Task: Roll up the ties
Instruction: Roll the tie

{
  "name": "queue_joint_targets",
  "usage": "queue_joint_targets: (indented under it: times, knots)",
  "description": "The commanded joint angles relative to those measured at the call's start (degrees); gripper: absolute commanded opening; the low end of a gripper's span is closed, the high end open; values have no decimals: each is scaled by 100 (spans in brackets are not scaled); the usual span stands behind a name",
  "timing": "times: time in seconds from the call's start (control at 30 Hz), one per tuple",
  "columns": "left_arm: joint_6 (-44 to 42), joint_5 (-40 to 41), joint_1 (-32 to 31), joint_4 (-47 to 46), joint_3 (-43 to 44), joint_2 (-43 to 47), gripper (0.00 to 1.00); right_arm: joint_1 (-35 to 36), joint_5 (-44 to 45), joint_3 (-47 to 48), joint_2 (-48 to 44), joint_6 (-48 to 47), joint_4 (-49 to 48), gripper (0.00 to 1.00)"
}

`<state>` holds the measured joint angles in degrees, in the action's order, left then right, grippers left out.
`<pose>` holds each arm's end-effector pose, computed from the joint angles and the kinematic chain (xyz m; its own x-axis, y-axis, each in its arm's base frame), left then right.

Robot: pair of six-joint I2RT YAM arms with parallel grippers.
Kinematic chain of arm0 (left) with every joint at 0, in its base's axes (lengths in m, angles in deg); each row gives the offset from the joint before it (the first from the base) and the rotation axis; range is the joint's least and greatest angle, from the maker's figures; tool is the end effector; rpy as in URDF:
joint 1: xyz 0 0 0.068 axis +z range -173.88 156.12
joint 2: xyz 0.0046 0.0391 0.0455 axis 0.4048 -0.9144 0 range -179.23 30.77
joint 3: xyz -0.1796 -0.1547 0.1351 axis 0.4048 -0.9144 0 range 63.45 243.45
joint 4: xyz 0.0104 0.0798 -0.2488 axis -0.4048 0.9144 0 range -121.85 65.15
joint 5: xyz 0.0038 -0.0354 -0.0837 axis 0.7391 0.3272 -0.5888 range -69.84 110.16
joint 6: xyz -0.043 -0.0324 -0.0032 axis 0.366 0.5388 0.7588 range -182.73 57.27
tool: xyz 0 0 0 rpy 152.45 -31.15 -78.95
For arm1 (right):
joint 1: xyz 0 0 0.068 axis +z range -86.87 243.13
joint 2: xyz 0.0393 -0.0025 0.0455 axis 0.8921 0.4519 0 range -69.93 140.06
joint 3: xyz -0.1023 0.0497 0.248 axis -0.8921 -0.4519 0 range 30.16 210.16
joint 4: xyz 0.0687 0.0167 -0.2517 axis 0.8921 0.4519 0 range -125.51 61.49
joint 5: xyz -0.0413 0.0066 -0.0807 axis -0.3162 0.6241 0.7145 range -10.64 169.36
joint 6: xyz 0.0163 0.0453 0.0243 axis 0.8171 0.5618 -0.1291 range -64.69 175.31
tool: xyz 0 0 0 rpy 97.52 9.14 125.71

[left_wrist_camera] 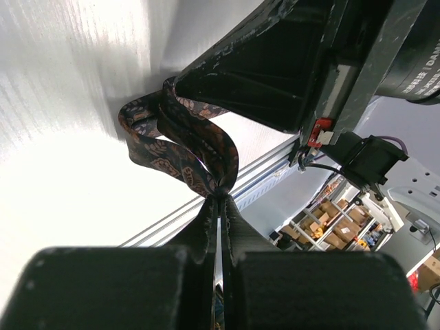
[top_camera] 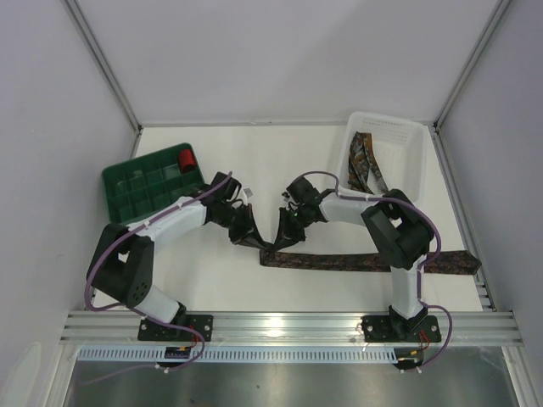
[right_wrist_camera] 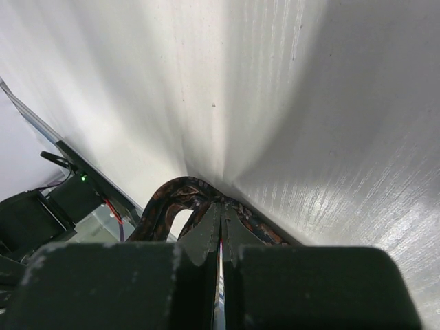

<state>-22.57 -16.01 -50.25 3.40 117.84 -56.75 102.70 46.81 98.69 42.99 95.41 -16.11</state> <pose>0.2456 -0.1452 0.1980 -0.9934 -0.0886 0.0722 -0.1143 0.7454 -0.6568 0.2852 0.2606 0.1348 -0.9929 -0.1162 -0.0269 -0.1054 0.7494 0.6536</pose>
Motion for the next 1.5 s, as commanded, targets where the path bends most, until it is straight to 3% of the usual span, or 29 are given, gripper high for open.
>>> queue_joint_targets:
  times: [0.0, 0.87, 1.47]
  knots:
    - [88, 22, -70, 18, 291, -63, 1, 42, -57, -77, -262, 51, -15, 1]
    - [-70, 48, -175, 176, 318, -10, 0, 481, -611, -156, 511, 956, -1377, 0]
    - [-79, 109, -246, 132, 203, -54, 0, 209, -611, -226, 151, 508, -674, 2]
